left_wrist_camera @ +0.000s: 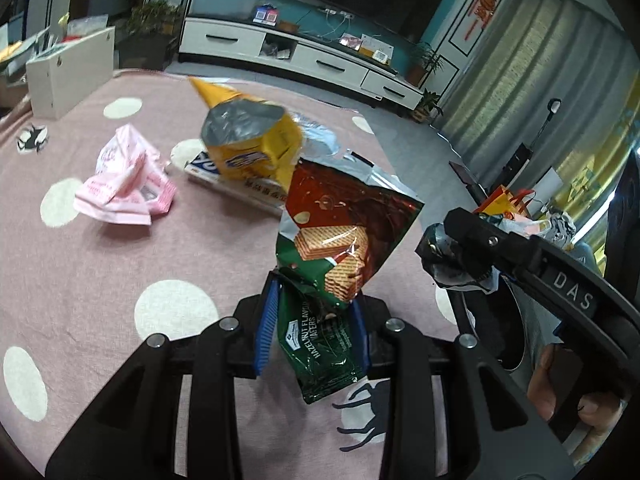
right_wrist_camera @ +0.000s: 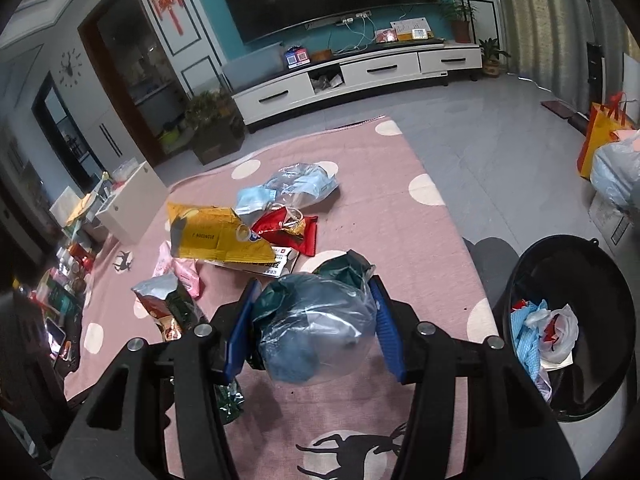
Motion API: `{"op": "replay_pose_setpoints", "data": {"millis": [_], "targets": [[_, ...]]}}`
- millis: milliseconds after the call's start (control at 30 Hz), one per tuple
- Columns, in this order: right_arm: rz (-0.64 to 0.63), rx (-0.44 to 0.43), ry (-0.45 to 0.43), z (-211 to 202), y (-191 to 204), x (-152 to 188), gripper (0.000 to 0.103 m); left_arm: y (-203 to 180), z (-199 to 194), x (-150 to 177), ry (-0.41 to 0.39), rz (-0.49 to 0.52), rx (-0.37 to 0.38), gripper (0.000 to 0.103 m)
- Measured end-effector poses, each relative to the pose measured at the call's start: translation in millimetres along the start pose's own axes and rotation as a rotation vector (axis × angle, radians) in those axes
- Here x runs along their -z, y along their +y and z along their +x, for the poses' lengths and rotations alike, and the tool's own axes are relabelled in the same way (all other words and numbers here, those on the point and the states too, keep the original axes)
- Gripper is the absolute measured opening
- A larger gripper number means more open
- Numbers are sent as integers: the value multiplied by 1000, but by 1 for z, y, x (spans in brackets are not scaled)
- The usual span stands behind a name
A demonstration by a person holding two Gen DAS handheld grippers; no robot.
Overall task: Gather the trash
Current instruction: 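Carry the wafer bag and clear bag in both tools over the black bin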
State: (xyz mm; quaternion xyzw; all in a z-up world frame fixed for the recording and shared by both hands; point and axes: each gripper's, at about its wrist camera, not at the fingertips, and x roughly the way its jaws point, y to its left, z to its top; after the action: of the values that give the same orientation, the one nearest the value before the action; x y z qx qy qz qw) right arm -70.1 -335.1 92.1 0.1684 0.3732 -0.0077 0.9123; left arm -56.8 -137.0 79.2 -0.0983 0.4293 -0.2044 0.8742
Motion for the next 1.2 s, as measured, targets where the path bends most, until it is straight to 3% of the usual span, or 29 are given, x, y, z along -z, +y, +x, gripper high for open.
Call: {"op": "replay_pose_setpoints", "data": {"millis": [500, 1200], "targets": [[53, 60, -121, -45, -38, -10, 55, -47, -3, -1, -29, 63, 36, 35], [183, 259, -229, -90, -104, -11, 55, -137, 10, 2, -35, 232, 168, 36]]}}
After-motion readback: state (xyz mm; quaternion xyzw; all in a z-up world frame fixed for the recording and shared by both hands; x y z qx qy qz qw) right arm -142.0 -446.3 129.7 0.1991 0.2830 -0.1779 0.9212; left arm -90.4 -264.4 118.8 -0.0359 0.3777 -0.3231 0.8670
